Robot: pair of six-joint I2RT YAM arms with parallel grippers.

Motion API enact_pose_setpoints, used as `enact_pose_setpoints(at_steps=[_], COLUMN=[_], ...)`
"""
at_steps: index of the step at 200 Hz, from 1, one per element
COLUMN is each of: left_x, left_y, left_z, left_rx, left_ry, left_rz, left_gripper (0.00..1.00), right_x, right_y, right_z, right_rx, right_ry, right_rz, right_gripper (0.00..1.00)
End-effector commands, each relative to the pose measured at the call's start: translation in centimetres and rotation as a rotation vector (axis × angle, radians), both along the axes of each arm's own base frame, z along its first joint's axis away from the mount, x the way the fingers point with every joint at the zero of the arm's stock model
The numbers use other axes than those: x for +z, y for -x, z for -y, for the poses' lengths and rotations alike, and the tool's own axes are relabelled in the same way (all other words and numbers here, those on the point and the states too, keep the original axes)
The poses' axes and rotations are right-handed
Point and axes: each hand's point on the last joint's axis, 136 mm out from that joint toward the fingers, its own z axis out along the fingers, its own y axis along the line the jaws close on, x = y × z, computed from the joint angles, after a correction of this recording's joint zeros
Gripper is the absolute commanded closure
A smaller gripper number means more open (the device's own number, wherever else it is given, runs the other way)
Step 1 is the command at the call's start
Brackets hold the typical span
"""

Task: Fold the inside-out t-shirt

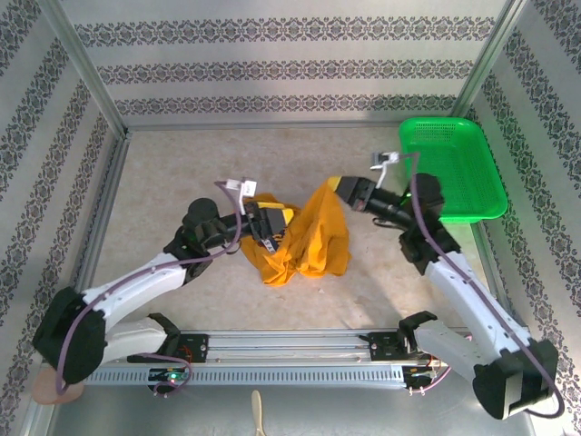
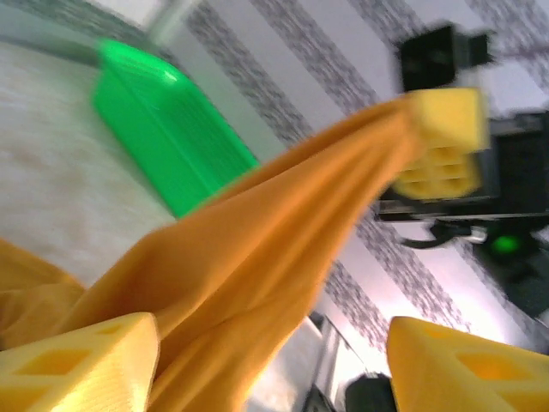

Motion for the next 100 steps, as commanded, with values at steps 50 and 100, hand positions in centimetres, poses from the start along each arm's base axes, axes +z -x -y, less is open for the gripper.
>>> enact_pose_setpoints(at_steps=[50, 100], left_x=[-10.5, -18.8], left_y=[-4.0, -5.5], left_z=[-12.0, -13.6], left_rx=[0.551, 0.521], left_ry=[-0.539, -0.852], left_rz=[-0.339, -0.617], left_gripper=[0.2, 0.22], right_x=[2.8, 2.2], right_y=[2.8, 4.0], right_z=[2.8, 5.2], right_rx=[-0.038, -0.138], right_ry=[0.035, 0.071], right_rz=[0.054, 0.028], right_gripper=[1.0, 1.0])
